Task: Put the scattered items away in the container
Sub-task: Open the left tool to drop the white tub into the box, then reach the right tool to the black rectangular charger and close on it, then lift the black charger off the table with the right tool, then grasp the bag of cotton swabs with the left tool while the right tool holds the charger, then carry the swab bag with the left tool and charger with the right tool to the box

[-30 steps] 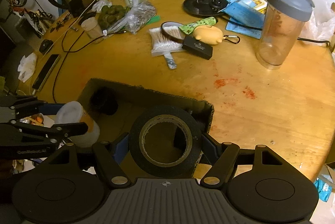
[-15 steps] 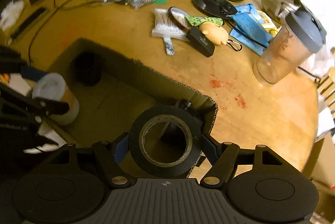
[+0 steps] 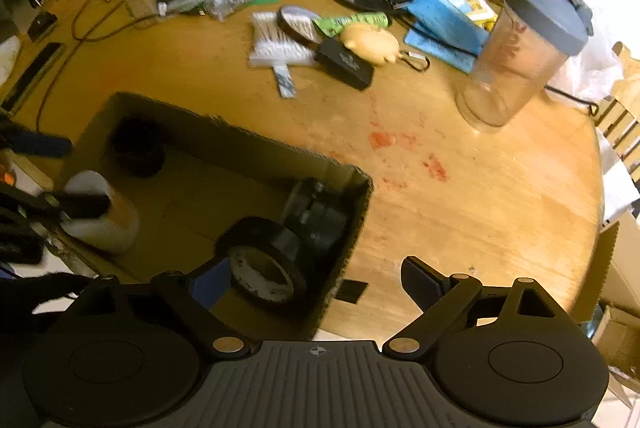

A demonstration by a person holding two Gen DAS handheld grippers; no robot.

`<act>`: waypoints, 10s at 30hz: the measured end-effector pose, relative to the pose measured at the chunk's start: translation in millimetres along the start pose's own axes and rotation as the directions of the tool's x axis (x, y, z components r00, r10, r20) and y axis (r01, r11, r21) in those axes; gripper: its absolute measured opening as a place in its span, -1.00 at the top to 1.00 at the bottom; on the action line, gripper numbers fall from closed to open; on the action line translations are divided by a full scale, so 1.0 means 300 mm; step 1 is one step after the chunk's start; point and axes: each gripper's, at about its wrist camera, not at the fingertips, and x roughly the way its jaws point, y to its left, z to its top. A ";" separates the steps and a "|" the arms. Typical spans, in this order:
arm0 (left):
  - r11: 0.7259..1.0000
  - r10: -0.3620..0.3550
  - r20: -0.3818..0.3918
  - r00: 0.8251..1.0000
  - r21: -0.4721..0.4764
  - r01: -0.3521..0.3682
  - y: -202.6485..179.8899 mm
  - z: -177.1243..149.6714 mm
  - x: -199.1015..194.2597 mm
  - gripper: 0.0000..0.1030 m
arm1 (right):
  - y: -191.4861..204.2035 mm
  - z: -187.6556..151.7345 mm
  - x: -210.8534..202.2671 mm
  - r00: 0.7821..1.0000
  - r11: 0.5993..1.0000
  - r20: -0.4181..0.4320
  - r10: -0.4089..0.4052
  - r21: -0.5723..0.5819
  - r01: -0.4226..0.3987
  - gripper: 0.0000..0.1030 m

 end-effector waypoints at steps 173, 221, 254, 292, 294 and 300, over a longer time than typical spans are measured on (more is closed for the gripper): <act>0.995 -0.072 0.147 0.987 0.074 0.061 0.185 0.296 0.070 -1.00 | -0.295 0.187 0.093 0.987 0.965 0.160 0.010 0.257 -0.051 -0.38; 0.812 -0.141 0.013 0.990 0.573 0.108 0.093 0.537 0.569 -0.40 | -0.318 -0.062 0.012 0.988 0.773 0.047 -0.146 0.628 0.085 -0.38; 0.893 -0.089 0.110 0.990 0.450 0.030 0.117 0.427 0.316 -0.38 | -0.341 0.012 0.008 0.989 0.849 0.114 -0.098 0.528 0.023 -0.38; 1.000 0.009 0.189 0.982 -0.008 -0.008 0.067 0.142 -0.064 -0.38 | -0.189 0.089 -0.086 0.978 0.966 0.192 0.085 0.226 -0.128 -0.38; 1.000 0.010 0.169 0.986 -0.025 -0.006 0.054 0.120 -0.057 -0.38 | -0.180 0.087 -0.085 0.978 0.969 0.189 0.093 0.209 -0.133 -0.38; 0.997 0.009 0.131 0.991 -0.075 0.001 0.022 0.069 -0.038 -0.38 | -0.163 0.070 -0.081 0.979 0.974 0.168 0.111 0.178 -0.141 -0.38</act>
